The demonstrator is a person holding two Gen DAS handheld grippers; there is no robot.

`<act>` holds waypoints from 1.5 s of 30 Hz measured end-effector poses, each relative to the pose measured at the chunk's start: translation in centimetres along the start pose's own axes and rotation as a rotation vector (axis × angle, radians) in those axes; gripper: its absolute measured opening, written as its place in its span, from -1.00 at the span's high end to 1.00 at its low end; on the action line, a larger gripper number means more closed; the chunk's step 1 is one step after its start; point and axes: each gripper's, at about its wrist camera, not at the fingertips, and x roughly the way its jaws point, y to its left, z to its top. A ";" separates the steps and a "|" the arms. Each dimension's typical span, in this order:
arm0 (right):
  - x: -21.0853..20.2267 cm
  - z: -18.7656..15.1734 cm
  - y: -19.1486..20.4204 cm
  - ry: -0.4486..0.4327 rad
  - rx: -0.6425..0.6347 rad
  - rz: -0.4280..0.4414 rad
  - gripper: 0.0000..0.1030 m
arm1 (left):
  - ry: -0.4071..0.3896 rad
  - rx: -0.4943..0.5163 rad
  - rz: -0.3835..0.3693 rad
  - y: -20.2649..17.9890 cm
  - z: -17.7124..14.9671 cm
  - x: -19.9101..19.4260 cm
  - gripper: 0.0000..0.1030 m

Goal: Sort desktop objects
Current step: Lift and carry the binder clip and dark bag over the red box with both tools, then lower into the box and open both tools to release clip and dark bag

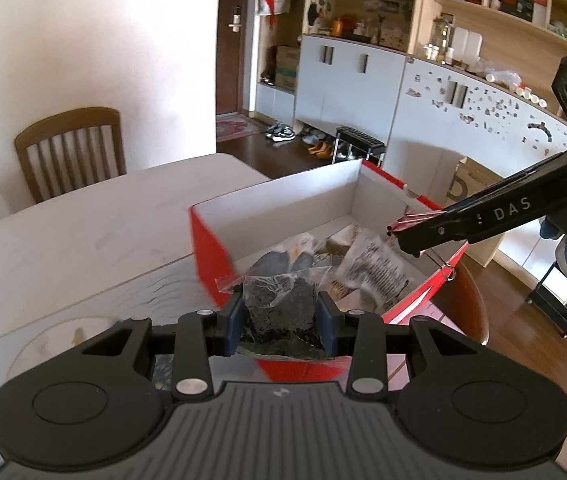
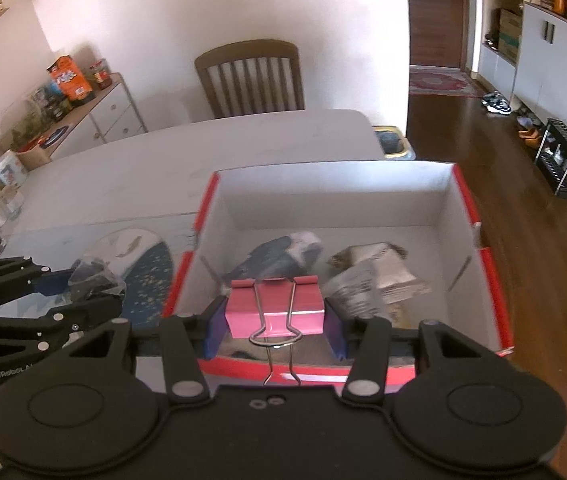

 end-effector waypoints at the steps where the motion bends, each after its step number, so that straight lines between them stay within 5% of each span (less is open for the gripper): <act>1: 0.0 0.1 -0.5 -0.002 0.003 -0.005 0.04 | 0.002 0.007 -0.006 -0.4 0.3 0.5 0.29; 27: 5.0 1.1 -5.2 0.050 -0.009 -0.073 0.04 | 0.120 0.150 0.010 -4.1 2.9 10.6 0.28; 45: 8.5 -0.1 -6.1 0.129 -0.020 -0.087 0.04 | 0.251 0.108 -0.027 -3.5 2.9 14.1 0.28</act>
